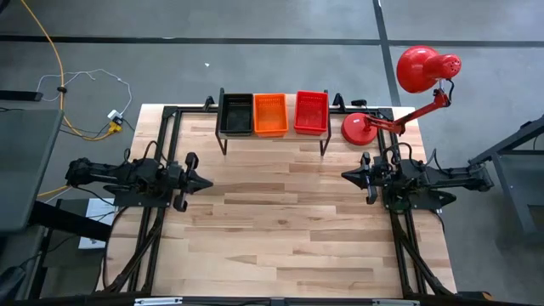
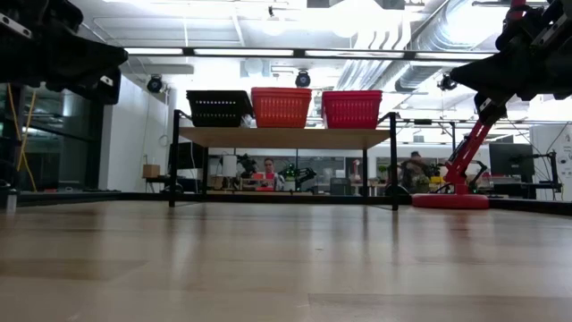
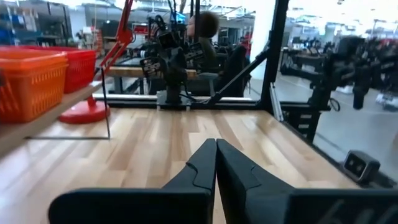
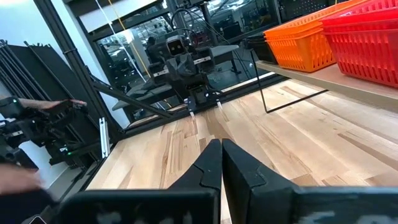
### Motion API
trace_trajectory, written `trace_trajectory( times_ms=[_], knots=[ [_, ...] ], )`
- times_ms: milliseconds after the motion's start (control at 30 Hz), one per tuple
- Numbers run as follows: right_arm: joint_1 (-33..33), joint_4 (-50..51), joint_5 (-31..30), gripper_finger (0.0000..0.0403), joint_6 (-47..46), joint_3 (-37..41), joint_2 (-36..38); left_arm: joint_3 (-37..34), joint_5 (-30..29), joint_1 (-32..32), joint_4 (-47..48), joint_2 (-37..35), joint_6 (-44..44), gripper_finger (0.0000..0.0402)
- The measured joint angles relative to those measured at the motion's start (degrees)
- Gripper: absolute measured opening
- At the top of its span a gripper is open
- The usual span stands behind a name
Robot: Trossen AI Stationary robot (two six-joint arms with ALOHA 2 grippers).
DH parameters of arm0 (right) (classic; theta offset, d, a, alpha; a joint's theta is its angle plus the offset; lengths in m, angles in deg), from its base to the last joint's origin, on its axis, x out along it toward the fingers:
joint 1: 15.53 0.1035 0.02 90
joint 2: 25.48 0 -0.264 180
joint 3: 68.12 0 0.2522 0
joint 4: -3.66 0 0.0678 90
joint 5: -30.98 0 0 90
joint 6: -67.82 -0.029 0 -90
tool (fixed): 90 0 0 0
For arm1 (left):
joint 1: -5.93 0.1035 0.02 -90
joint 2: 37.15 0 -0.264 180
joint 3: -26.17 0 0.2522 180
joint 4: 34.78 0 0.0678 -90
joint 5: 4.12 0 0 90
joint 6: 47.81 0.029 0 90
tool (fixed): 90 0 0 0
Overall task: Stack baskets on shelf by color
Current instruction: Return to Home Position
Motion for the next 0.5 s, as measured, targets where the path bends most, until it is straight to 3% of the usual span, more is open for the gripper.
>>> trace_trajectory(
  times_ms=[500],
  knots=[
    [0.0, 0.0, 0.0, 0.0, 0.0, 0.0, 0.0, 0.0, -0.4, 0.0, 0.0, 0.0, -2.0, 0.0001]
  ],
)
